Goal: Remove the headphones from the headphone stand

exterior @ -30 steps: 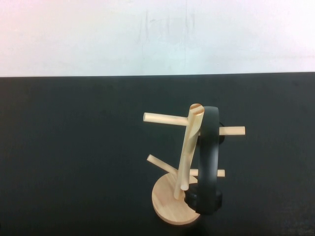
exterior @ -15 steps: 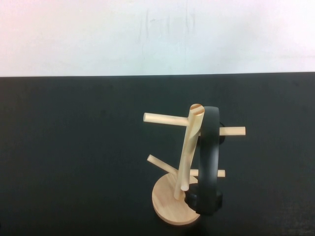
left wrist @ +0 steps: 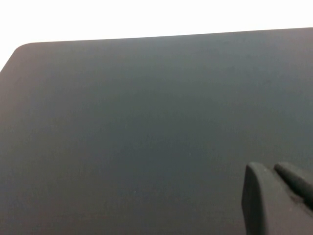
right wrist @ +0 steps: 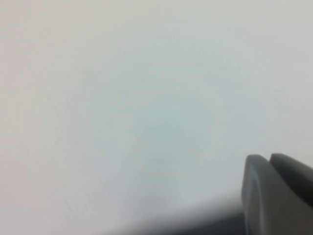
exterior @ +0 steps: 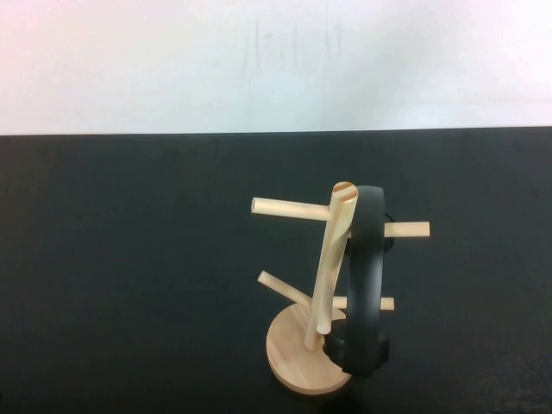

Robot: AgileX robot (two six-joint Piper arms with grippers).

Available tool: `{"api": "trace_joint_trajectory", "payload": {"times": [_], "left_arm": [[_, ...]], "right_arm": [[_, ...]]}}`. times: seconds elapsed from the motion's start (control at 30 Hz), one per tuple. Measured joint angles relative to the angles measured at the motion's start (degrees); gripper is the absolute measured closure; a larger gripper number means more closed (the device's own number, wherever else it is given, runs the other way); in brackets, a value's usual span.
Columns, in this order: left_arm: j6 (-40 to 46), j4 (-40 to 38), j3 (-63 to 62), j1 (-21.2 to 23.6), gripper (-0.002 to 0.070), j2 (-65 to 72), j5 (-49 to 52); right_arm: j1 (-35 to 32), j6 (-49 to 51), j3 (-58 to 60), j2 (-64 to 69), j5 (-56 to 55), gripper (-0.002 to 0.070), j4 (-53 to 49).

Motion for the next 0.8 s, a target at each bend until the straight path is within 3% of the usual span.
{"api": "trace_joint_trajectory", "payload": {"times": [0.17,0.27,0.43,0.6,0.8], "left_arm": [[0.0,0.0,0.0,0.0,0.0673,0.0,0.0],[0.0,0.0,0.0,0.0,0.0673,0.0,0.0],[0.0,0.0,0.0,0.0,0.0673,0.0,0.0],[0.0,0.0,0.0,0.0,0.0673,0.0,0.0],[0.0,0.0,0.0,0.0,0.0673,0.0,0.0]], "right_arm": [[0.0,-6.3,0.1,9.1,13.0,0.0684,-1.9],[0.0,-12.4,1.1,13.6,19.4,0.0684,2.7],[0.0,-33.5,5.7,21.8,29.9,0.0684,23.1],[0.7,-61.6,10.6,28.5,34.5,0.0684,53.5],[7.9,-77.6,10.9,34.0,34.4,0.0654,69.7]]}}
